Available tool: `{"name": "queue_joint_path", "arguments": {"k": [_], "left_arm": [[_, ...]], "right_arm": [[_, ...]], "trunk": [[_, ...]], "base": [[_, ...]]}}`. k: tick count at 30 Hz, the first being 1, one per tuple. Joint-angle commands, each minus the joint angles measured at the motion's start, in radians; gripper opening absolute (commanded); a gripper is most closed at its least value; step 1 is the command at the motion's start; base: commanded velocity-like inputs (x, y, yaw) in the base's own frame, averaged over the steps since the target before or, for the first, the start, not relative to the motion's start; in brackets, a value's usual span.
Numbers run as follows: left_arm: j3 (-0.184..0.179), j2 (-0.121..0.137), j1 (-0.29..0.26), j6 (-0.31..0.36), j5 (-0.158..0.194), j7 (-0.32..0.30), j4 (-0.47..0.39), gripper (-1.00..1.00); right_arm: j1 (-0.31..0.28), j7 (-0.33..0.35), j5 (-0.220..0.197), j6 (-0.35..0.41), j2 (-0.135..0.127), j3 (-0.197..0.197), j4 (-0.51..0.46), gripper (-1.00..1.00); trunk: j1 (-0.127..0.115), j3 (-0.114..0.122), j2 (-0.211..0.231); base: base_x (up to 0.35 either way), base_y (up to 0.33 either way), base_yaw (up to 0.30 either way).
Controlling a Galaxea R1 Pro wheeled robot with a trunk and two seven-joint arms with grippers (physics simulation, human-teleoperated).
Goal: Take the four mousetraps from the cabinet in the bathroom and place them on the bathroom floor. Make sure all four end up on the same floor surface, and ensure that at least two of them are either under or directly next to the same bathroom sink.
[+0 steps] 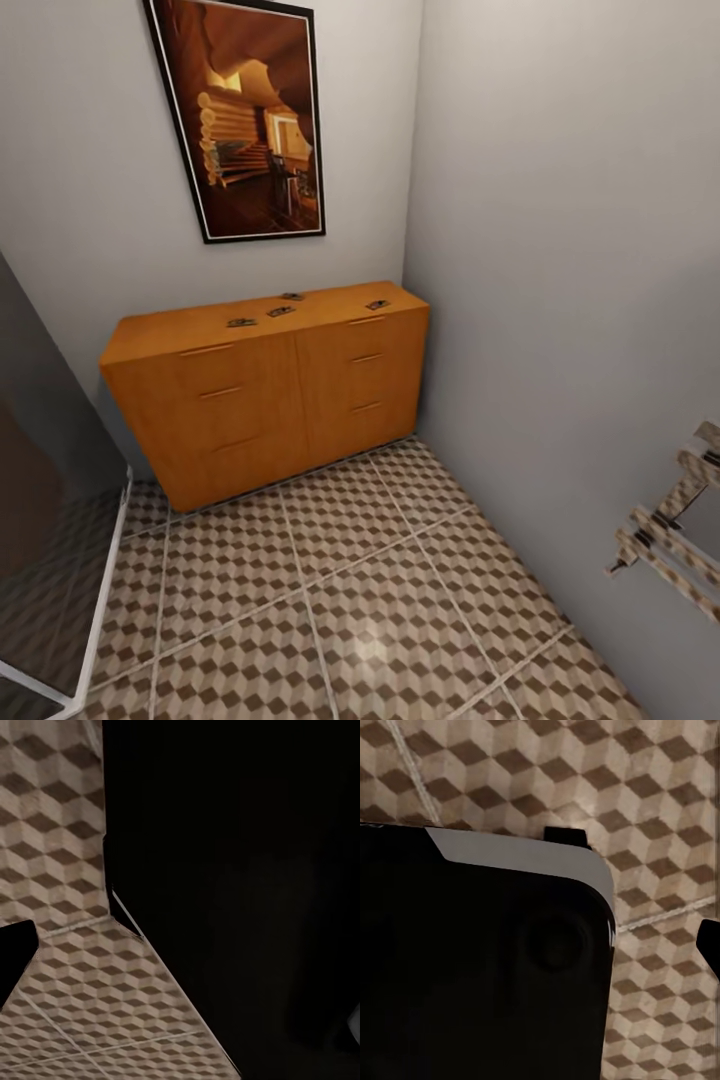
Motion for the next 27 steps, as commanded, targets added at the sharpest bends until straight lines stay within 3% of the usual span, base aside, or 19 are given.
{"name": "queue_joint_path", "arguments": {"k": [1,14,21,27], "left_arm": [[0.008,0.000,0.001,-0.001,-0.001,-0.001,-0.002,1.00],[0.008,0.000,0.001,-0.001,-0.001,-0.001,-0.002,1.00],[0.008,0.000,0.001,-0.002,-0.001,-0.001,-0.002,1.00],[0.007,0.000,0.001,-0.003,-0.001,-0.001,-0.002,1.00]], "right_arm": [[-0.001,0.000,0.009,-0.003,0.000,-0.002,0.001,1.00],[-0.001,0.000,0.016,-0.002,-0.006,0.001,0.007,1.00],[-0.001,-0.004,0.120,-0.004,-0.006,-0.004,0.004,1.00],[-0.001,-0.005,0.145,-0.006,0.000,-0.010,-0.002,1.00]], "trunk": [[0.001,-0.001,0.000],[0.001,-0.001,0.000],[0.001,-0.001,0.000],[0.001,-0.001,0.000]], "base": [[0.337,-0.042,0.000],[0.322,-0.068,0.000],[0.068,-0.007,0.000],[0.009,-0.001,0.000]]}}
